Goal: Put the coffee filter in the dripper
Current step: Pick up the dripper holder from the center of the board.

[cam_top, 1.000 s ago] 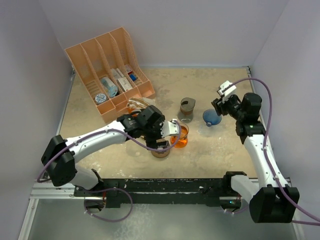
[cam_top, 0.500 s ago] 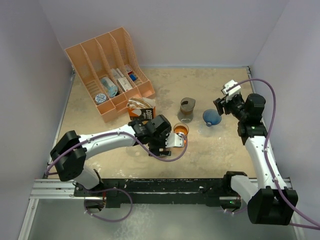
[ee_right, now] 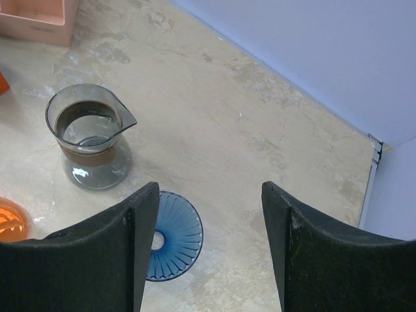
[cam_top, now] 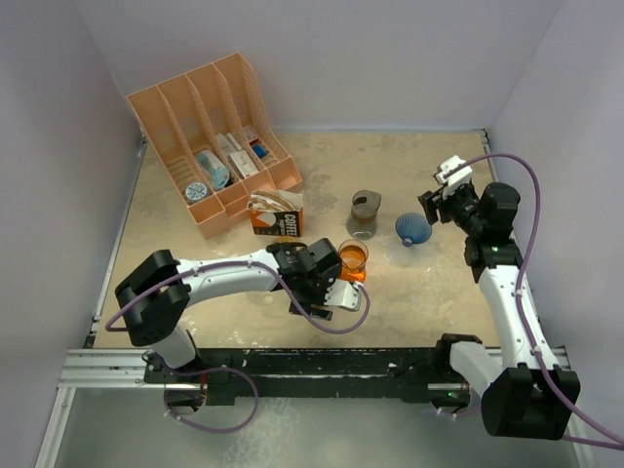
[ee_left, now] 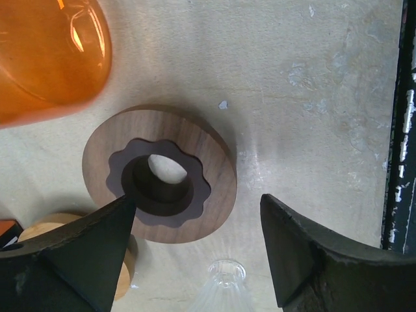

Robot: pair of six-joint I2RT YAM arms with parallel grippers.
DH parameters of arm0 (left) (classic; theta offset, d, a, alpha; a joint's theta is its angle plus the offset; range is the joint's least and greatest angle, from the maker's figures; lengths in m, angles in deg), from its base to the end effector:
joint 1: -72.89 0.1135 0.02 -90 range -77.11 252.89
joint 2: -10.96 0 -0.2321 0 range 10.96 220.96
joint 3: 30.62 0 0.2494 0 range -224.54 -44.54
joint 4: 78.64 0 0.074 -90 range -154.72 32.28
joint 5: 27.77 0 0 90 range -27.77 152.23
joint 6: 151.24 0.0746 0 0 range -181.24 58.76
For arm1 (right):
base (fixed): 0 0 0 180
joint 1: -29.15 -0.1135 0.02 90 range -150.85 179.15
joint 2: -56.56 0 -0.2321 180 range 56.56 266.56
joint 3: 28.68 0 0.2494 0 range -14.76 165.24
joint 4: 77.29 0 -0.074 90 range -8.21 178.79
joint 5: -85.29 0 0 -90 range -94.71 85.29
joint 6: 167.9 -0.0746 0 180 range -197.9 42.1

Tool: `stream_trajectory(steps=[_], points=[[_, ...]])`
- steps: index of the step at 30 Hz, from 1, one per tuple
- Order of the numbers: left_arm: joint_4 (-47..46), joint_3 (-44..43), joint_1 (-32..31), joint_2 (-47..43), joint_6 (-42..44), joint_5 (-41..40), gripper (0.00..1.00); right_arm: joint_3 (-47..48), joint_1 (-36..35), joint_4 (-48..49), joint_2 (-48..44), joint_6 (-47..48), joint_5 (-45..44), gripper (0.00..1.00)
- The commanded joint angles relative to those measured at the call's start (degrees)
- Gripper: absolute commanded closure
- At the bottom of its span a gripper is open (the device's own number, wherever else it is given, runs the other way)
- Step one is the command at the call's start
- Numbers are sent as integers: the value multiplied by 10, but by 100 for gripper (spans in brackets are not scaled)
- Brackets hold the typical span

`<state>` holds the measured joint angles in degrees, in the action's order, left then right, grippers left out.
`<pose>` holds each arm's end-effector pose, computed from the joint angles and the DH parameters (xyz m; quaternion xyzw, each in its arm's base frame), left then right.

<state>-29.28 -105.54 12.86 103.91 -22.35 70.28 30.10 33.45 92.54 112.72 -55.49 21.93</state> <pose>0.1538 -0.2876 0.1316 0.7523 0.6253 -0.1035 0.1796 0.2811 0.0124 0.2992 -0.2651 0.6989 0.0205 0.6640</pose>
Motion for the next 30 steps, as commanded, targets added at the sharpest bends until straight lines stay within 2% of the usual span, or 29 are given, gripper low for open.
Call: stream_trajectory(steps=[1, 21, 30], points=[[-11, 1, -11, 17, 32, -14, 27, 1, 5, 17, -14, -7, 13, 33], [-11, -10, -20, 70, 25, -35, 58, -5, 5, 16, -21, -4, 11, 33], [24, -28, -20, 30, 20, -45, 73, -5, 5, 16, -17, -4, 4, 33]])
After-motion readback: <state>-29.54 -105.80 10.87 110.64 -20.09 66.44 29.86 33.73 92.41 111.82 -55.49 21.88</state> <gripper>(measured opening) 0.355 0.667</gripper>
